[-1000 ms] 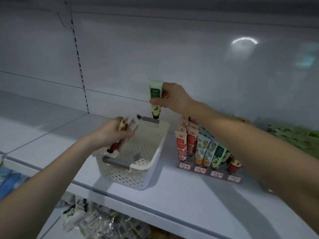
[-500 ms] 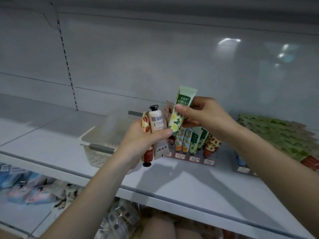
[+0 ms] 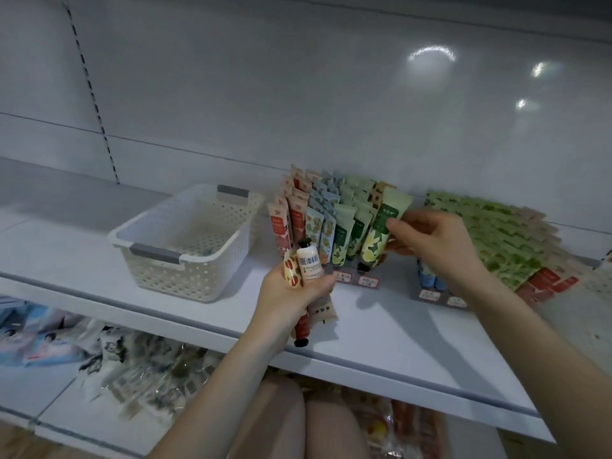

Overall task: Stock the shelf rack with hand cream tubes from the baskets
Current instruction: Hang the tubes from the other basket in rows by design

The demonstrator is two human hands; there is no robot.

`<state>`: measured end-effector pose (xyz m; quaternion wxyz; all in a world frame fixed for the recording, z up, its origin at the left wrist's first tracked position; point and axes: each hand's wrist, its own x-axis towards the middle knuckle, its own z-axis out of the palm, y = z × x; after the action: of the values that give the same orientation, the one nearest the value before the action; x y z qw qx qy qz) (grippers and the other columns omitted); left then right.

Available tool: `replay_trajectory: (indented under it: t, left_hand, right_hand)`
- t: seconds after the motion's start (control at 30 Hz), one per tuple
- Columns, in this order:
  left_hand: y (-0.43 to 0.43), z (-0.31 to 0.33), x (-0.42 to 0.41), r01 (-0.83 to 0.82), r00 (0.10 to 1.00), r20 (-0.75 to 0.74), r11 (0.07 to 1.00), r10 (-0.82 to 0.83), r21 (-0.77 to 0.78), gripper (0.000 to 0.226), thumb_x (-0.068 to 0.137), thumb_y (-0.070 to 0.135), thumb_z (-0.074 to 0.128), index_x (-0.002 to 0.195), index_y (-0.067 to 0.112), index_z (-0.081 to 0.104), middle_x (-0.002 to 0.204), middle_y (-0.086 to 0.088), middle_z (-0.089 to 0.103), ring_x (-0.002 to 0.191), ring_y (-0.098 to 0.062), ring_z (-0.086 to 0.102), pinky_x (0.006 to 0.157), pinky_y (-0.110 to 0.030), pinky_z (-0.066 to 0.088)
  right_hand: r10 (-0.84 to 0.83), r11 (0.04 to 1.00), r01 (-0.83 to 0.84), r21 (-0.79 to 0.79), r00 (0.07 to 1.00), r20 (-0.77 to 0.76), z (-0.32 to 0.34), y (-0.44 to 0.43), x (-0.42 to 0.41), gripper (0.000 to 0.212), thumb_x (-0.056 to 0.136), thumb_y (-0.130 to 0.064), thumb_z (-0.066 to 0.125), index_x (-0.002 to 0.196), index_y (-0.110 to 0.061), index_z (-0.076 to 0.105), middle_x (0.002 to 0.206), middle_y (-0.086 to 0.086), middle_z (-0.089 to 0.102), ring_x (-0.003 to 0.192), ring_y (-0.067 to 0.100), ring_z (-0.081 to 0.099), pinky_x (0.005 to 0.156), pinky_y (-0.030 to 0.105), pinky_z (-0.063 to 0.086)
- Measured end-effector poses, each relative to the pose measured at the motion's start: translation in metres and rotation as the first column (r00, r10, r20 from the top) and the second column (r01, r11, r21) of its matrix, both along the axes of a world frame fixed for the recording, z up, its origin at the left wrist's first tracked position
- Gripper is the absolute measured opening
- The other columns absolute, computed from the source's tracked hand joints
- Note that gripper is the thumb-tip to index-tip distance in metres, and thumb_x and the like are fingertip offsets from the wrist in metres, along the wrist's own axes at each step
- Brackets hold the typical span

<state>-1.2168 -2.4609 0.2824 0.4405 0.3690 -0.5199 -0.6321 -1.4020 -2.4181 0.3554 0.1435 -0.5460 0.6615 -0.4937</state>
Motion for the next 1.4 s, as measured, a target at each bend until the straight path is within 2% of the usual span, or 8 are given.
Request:
replay_trajectory:
  t: [0.1,0.33,0.53,0.67,0.83,1.03,1.23,1.4]
  left_hand:
    - [0.004,-0.01,0.001,-0.05,0.999,0.022,0.998,0.049,0.048,0.012,0.077,0.008,0.073,0.082,0.013,0.063,0.073,-0.002,0.067,0.062,-0.007,0.065,0.051,-0.017,0.05]
    - [0.003,-0.015,0.006,-0.045,0.995,0.092,0.998,0.041,0.036,0.013,0.078,0.009,0.073,0.085,0.012,0.062,0.074,-0.005,0.067,0.054,-0.005,0.062,0.047,-0.024,0.049]
    - [0.004,-0.014,0.008,-0.041,0.994,0.104,0.998,0.037,0.038,0.014,0.078,0.008,0.072,0.086,0.01,0.061,0.074,-0.007,0.065,0.049,-0.005,0.062,0.042,-0.022,0.048]
    - [0.005,-0.014,0.01,-0.042,0.994,0.107,0.998,0.036,0.051,0.013,0.079,0.007,0.071,0.088,0.006,0.061,0.071,-0.006,0.064,0.047,-0.004,0.061,0.041,-0.021,0.047]
    - [0.001,-0.019,0.011,-0.052,0.986,0.159,0.998,0.047,0.029,0.014,0.078,0.012,0.073,0.088,0.009,0.063,0.075,-0.005,0.067,0.06,-0.01,0.062,0.051,-0.024,0.05]
    - [0.004,-0.017,0.01,-0.035,0.99,0.139,0.998,0.028,0.051,0.012,0.079,0.008,0.071,0.087,0.007,0.061,0.072,-0.005,0.064,0.048,-0.001,0.06,0.044,-0.017,0.048]
    - [0.007,-0.013,0.009,-0.015,0.995,0.102,0.998,0.009,0.064,0.016,0.081,0.003,0.067,0.095,0.001,0.059,0.072,-0.005,0.063,0.047,-0.002,0.063,0.041,-0.013,0.044]
    - [0.004,-0.017,0.008,-0.017,0.991,0.133,0.999,0.01,0.05,0.013,0.08,0.007,0.069,0.09,0.006,0.061,0.076,-0.005,0.065,0.05,0.0,0.063,0.045,-0.013,0.046]
  right_hand:
    - [-0.132,0.991,0.123,-0.061,0.974,-0.185,-0.015,-0.008,-0.018,0.022,0.086,-0.013,0.063,0.071,0.002,0.063,0.072,0.018,0.068,0.064,0.026,0.064,0.063,0.036,0.051]
    - [-0.196,0.974,0.164,-0.155,0.955,-0.223,-0.044,-0.037,-0.018,0.022,0.085,-0.009,0.063,0.074,0.007,0.054,0.071,0.026,0.064,0.072,0.04,0.062,0.066,0.041,0.052]
    - [-0.213,0.975,0.193,-0.109,0.951,-0.222,-0.056,-0.053,-0.007,0.017,0.087,-0.01,0.061,0.078,0.003,0.056,0.077,0.018,0.067,0.075,0.029,0.062,0.07,0.035,0.049]
    - [-0.216,0.976,0.206,-0.065,0.951,-0.224,-0.058,-0.057,-0.002,0.018,0.087,-0.007,0.06,0.072,-0.003,0.051,0.071,0.013,0.06,0.069,0.022,0.053,0.061,0.025,0.036]
    - [-0.217,0.974,0.227,0.016,0.945,-0.244,-0.062,-0.062,0.0,0.016,0.09,-0.01,0.057,0.087,0.006,0.059,0.083,0.018,0.065,0.076,0.028,0.057,0.071,0.034,0.045]
    - [-0.195,0.974,0.22,0.059,0.94,-0.281,-0.063,-0.064,0.001,0.018,0.09,-0.012,0.056,0.093,0.006,0.06,0.09,0.02,0.067,0.085,0.033,0.061,0.078,0.041,0.049]
    - [-0.198,0.978,0.209,0.007,0.937,-0.289,-0.062,-0.063,0.0,0.016,0.089,-0.013,0.056,0.091,0.003,0.057,0.083,0.019,0.065,0.079,0.032,0.06,0.069,0.038,0.046]
    - [-0.192,0.978,0.209,0.021,0.928,-0.319,-0.061,-0.067,-0.002,0.016,0.09,-0.011,0.055,0.08,0.002,0.053,0.08,0.021,0.061,0.073,0.033,0.055,0.063,0.037,0.042]
